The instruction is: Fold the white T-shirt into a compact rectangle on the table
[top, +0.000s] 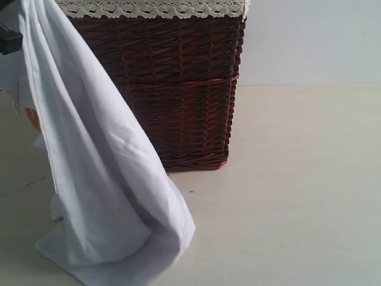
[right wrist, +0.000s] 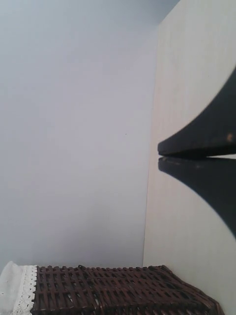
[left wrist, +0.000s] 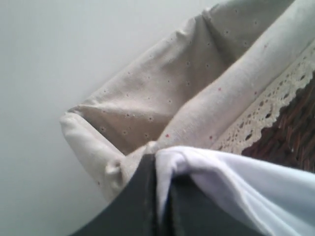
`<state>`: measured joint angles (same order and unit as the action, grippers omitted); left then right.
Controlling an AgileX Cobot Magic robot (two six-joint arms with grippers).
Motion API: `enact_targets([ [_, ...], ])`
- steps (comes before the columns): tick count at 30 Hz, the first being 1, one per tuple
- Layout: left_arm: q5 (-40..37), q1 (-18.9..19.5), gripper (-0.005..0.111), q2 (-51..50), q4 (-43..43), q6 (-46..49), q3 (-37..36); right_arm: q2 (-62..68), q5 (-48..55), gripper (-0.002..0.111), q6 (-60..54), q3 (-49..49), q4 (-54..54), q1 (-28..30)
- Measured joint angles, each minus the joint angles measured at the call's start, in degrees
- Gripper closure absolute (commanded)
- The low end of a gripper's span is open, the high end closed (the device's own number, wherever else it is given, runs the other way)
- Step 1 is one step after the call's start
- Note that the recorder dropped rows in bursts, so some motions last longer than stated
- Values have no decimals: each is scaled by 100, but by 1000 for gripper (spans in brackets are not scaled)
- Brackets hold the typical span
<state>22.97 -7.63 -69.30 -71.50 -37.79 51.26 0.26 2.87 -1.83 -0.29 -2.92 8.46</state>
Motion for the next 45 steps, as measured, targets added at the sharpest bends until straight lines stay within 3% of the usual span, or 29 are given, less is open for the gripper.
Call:
enact_targets([
  [7, -31, 0, 107, 1070, -102, -502, 0, 0, 0, 108, 0, 0, 0, 0],
  [12, 7, 0, 107, 1826, -219, -1650, 0, 0, 0, 108, 0, 0, 0, 0],
  [19, 1088, 0, 107, 2431, -2411, -4033, -16, 0, 0, 108, 0, 0, 0, 0],
  [24, 1142, 24, 100, 2540, -2864, -4159, -455, 0, 0, 108, 0, 0, 0, 0],
  [26, 648, 76, 91, 2540, -2914, -4066, -708, 0, 0, 108, 0, 0, 0, 0],
  [32, -2046, 187, 69, 2494, -2940, -3185, -1656, 0, 0, 108, 0, 0, 0, 0],
  [38, -3596, 187, 51, 2123, -2931, -2067, -2316, 0, 0, 108, 0, 0, 0, 0],
  [41, -4657, 187, 47, 1919, -2905, -1960, -2382, 0, 0, 108, 0, 0, 0, 0],
  [45, -5342, 197, 47, 1841, -2871, -1939, -2393, 0, 0, 108, 0, 0, 0, 0],
])
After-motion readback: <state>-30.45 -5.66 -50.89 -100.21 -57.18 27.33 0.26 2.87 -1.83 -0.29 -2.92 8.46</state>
